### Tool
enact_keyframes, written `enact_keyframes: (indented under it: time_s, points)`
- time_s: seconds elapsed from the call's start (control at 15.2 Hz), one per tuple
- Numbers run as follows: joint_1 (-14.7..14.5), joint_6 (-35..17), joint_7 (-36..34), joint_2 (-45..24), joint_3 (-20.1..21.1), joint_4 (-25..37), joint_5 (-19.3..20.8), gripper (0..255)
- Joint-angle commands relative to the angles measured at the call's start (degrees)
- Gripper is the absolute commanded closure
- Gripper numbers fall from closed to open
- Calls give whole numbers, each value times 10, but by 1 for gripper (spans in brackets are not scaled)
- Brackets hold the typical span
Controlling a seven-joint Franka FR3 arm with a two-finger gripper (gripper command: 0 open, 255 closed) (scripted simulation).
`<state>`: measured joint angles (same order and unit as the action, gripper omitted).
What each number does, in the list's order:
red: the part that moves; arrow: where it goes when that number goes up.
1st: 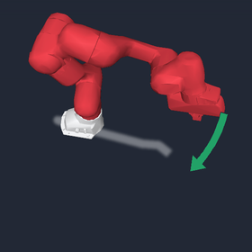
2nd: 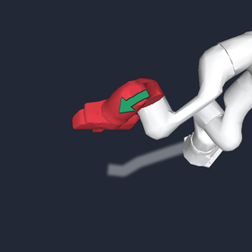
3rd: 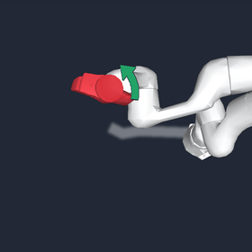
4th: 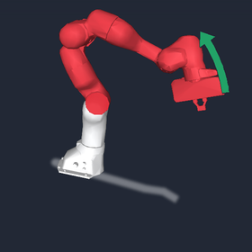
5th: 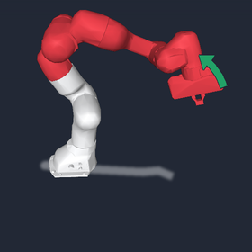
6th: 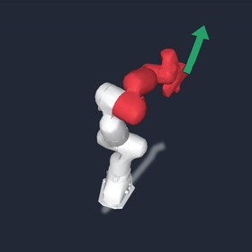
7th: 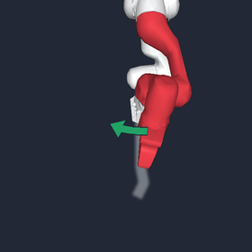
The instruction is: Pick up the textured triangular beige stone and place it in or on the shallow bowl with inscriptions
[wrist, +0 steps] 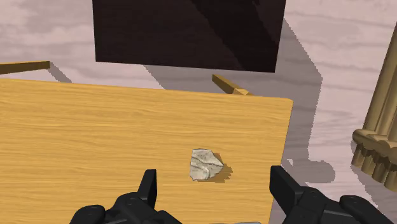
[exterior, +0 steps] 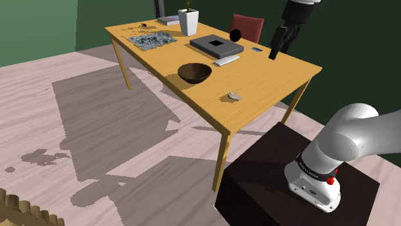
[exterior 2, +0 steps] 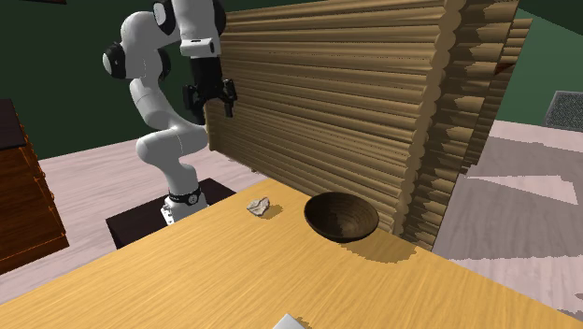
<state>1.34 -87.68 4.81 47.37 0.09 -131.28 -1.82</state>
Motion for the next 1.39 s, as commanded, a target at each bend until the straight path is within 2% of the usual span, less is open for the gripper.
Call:
enact_keyframes:
  time_s: [0.0, 0.59, 1.19, 1.32]
  points:
    - [0, 0, 0, 0, 0, 0, 0, 0]
    - [-3, -150, -41, -113, 58, -67, 18, 0]
    - [8, -288, -104, -282, 111, -75, 68, 0]
    - [10, -304, -109, -297, 114, -78, 74, 0]
